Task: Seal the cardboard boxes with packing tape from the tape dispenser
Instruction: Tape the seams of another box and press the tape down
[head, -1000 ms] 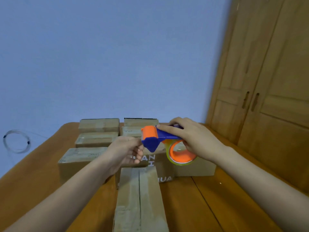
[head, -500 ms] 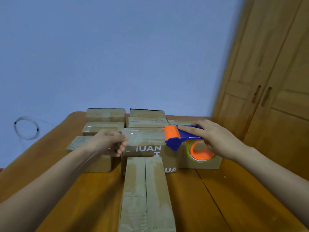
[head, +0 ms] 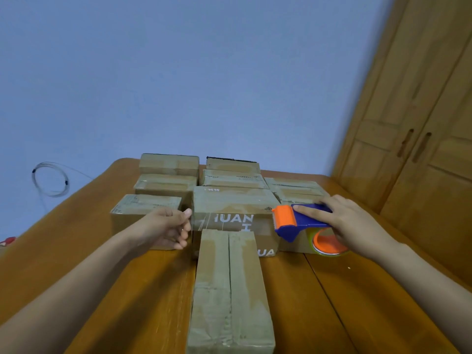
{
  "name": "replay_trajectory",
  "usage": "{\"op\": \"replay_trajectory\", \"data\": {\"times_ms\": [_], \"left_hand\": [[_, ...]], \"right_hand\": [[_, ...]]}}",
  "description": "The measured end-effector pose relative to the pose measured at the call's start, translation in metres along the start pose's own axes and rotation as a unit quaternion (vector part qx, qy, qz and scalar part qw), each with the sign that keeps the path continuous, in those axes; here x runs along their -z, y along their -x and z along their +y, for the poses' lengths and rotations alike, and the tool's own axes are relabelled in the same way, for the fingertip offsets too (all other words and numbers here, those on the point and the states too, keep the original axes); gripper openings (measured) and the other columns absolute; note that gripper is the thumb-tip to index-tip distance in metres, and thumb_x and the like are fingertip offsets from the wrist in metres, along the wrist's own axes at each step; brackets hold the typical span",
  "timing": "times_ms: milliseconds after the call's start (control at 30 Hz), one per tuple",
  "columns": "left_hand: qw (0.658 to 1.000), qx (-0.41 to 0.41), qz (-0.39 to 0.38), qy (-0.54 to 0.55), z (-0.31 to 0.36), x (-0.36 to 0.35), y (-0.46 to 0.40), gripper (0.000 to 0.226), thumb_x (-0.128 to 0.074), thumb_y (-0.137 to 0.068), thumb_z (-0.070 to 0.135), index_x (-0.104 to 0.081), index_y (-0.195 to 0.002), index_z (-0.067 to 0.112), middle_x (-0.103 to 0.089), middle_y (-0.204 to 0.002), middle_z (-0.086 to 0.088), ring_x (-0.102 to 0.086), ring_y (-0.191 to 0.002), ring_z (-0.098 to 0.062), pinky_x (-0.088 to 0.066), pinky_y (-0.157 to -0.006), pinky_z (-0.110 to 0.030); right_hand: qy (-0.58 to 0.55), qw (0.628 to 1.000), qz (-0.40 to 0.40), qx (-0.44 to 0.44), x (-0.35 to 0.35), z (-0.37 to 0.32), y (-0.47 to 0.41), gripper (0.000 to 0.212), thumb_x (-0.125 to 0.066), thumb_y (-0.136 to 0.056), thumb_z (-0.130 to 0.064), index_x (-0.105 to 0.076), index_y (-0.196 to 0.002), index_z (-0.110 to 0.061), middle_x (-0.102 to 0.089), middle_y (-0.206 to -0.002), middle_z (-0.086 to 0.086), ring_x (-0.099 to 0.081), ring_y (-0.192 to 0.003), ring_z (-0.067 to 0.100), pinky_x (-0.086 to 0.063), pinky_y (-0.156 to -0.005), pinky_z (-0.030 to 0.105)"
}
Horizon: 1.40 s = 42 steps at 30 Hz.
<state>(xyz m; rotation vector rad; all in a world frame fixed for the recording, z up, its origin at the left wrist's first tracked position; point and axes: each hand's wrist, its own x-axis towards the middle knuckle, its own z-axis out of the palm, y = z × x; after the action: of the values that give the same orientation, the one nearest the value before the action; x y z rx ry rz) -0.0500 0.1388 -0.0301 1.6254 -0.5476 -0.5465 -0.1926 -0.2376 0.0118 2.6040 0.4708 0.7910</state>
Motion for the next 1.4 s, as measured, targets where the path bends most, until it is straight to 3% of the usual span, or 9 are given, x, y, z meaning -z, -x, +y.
{"op": "replay_trajectory", "data": {"times_ms": [200, 267, 400, 567, 1267, 1400], "left_hand": [[0.999, -0.001, 0.033, 0.003, -0.006, -0.009, -0.003, 0.053, -0.067, -0.074, 0.061, -0.064, -0.069, 0.009, -0.061, -0.068, -0.014, -0.065, -0.063, -0.024, -0.058, -0.066, -0.032], [0.999, 0.006, 0.044, 0.014, -0.006, -0.009, -0.003, 0.048, -0.063, -0.074, 0.054, -0.061, -0.071, 0.006, -0.06, -0.067, -0.013, -0.064, -0.062, -0.022, -0.058, -0.065, -0.031], [0.999, 0.003, 0.035, 0.01, -0.008, -0.005, -0.001, 0.038, -0.076, -0.072, 0.047, -0.064, -0.067, 0.012, -0.061, -0.065, -0.012, -0.065, -0.061, -0.022, -0.057, -0.063, -0.03], [0.998, -0.005, 0.058, -0.002, -0.01, -0.008, -0.003, 0.029, -0.063, -0.082, 0.033, -0.06, -0.071, 0.007, -0.06, -0.064, -0.013, -0.064, -0.06, -0.023, -0.057, -0.065, -0.031], [0.998, -0.004, 0.056, 0.022, -0.025, -0.01, -0.001, 0.028, -0.053, -0.094, 0.023, -0.058, -0.076, 0.003, -0.059, -0.064, -0.012, -0.066, -0.065, -0.026, -0.057, -0.062, -0.028], [0.997, 0.016, 0.062, 0.041, -0.047, -0.021, 0.0, 0.03, -0.049, -0.097, 0.025, -0.054, -0.075, 0.005, -0.056, -0.063, -0.008, -0.063, -0.064, -0.023, -0.057, -0.068, -0.033]], "right_hand": [[0.02, 1.0, -0.001, 0.005, -0.006, -0.003, -0.001, 0.099, -0.088, -0.054, 0.001, -0.045, -0.137, -0.032, -0.065, -0.104, 0.009, -0.063, -0.086, 0.027, -0.053, -0.064, 0.035], [0.012, 1.0, 0.004, 0.004, -0.009, -0.003, -0.001, 0.1, -0.086, -0.056, 0.001, -0.041, -0.138, -0.033, -0.065, -0.105, 0.009, -0.062, -0.086, 0.027, -0.052, -0.064, 0.036], [0.006, 1.0, 0.011, 0.005, -0.012, -0.001, -0.002, 0.1, -0.085, -0.056, 0.004, -0.04, -0.138, -0.033, -0.064, -0.105, 0.009, -0.062, -0.085, 0.028, -0.052, -0.064, 0.036], [0.004, 1.0, -0.007, 0.004, -0.016, -0.003, -0.001, 0.106, -0.087, -0.054, 0.002, -0.038, -0.14, -0.035, -0.064, -0.109, 0.008, -0.063, -0.092, 0.029, -0.054, -0.066, 0.038], [0.017, 1.0, -0.009, -0.001, -0.023, -0.014, -0.001, 0.103, -0.089, -0.05, 0.0, -0.043, -0.137, -0.033, -0.066, -0.102, 0.007, -0.065, -0.086, 0.025, -0.052, -0.062, 0.033], [-0.044, 0.997, -0.047, -0.036, -0.045, -0.031, 0.013, 0.104, -0.084, -0.062, -0.001, -0.033, -0.143, -0.042, -0.063, -0.109, 0.006, -0.063, -0.093, 0.025, -0.052, -0.072, 0.035]]}}
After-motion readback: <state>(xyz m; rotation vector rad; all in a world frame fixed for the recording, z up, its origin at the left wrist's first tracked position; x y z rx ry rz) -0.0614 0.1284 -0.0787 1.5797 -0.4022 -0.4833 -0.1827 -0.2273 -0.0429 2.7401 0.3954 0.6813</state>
